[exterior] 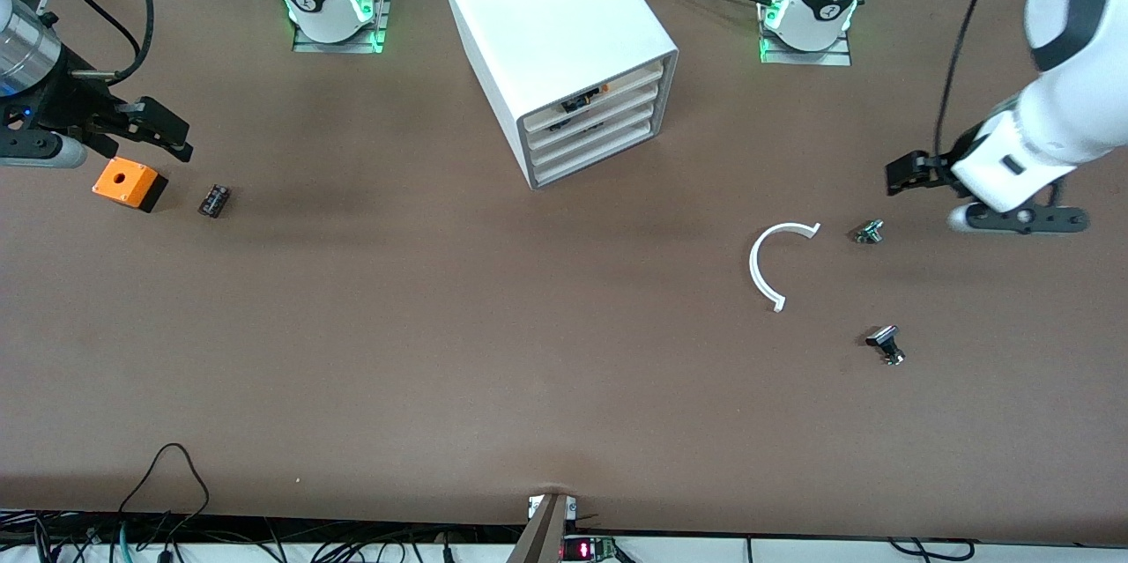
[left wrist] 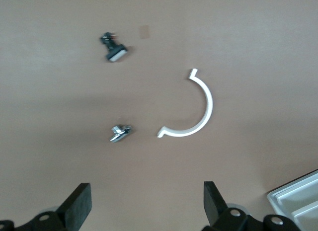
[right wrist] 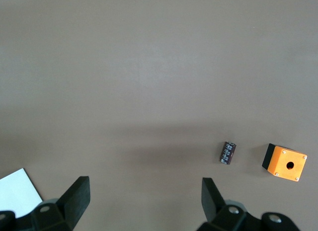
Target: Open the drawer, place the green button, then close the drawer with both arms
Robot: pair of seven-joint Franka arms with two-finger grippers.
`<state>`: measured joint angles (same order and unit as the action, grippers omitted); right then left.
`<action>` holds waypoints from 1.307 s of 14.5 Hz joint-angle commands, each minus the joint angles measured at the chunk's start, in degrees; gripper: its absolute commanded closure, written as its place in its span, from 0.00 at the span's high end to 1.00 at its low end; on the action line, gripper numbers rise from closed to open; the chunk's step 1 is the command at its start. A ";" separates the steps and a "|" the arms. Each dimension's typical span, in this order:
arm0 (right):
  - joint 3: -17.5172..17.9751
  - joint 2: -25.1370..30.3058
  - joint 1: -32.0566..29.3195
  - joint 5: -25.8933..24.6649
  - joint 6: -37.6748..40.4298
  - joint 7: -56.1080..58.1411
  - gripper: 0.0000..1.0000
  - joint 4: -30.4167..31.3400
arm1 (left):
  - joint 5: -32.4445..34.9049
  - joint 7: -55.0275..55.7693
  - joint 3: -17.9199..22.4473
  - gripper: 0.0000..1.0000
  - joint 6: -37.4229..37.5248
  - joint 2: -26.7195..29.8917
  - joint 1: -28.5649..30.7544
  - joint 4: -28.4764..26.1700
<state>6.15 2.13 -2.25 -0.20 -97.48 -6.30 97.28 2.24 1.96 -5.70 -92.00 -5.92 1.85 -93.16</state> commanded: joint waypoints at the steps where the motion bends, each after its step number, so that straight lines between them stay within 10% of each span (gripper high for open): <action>1: 0.35 0.68 -0.30 -0.07 0.19 0.06 0.99 -0.16 | 3.03 -1.17 -0.02 0.99 4.55 -0.94 -1.41 5.87; 5: 0.35 0.59 -0.30 -0.07 0.19 0.06 0.99 -0.42 | 1.89 -2.75 5.60 0.99 2.98 0.91 -6.15 4.75; 19: 0.27 0.51 -0.47 -0.07 0.19 0.67 0.99 -0.51 | 1.45 -2.40 5.70 0.99 -1.07 3.37 -6.16 0.87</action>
